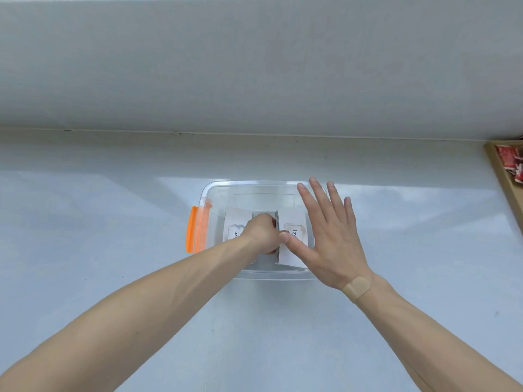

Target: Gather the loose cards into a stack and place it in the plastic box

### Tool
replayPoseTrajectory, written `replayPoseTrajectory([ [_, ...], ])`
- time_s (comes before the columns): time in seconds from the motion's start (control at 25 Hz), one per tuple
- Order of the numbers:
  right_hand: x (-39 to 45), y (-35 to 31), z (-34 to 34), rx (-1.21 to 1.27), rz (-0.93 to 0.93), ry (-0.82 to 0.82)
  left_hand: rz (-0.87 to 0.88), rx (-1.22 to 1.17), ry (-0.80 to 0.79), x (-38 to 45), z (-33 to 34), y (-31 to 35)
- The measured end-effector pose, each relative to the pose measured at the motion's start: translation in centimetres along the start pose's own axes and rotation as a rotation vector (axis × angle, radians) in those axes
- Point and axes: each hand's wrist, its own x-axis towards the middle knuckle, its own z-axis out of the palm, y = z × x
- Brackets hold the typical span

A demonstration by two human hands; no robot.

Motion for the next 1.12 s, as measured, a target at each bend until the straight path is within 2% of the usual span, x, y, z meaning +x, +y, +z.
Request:
replayPoseTrajectory([
  [0.16,0.0,-0.1,-0.1,-0.02,0.006,-0.009,0.096,0.24,0.032,-0.2,0.0,0.1],
  [0.24,0.0,-0.2,-0.2,-0.04,0.013,-0.018,0.101,0.21,0.021,-0.3,0.0,-0.1],
  [0.4,0.0,-0.4,-0.3,-0.083,0.031,-0.028,-0.004,0.064,-0.026,-0.2,0.1,-0.3],
  [0.6,0.0,-0.4,-0.3,-0.131,0.053,-0.022,0.034,0.235,-0.026,0.2,0.5,0.1],
  [1.12,0.0,-0.3,-0.1,-0.166,0.076,-0.042,0.057,0.355,-0.047,-1.0,0.5,0.7],
])
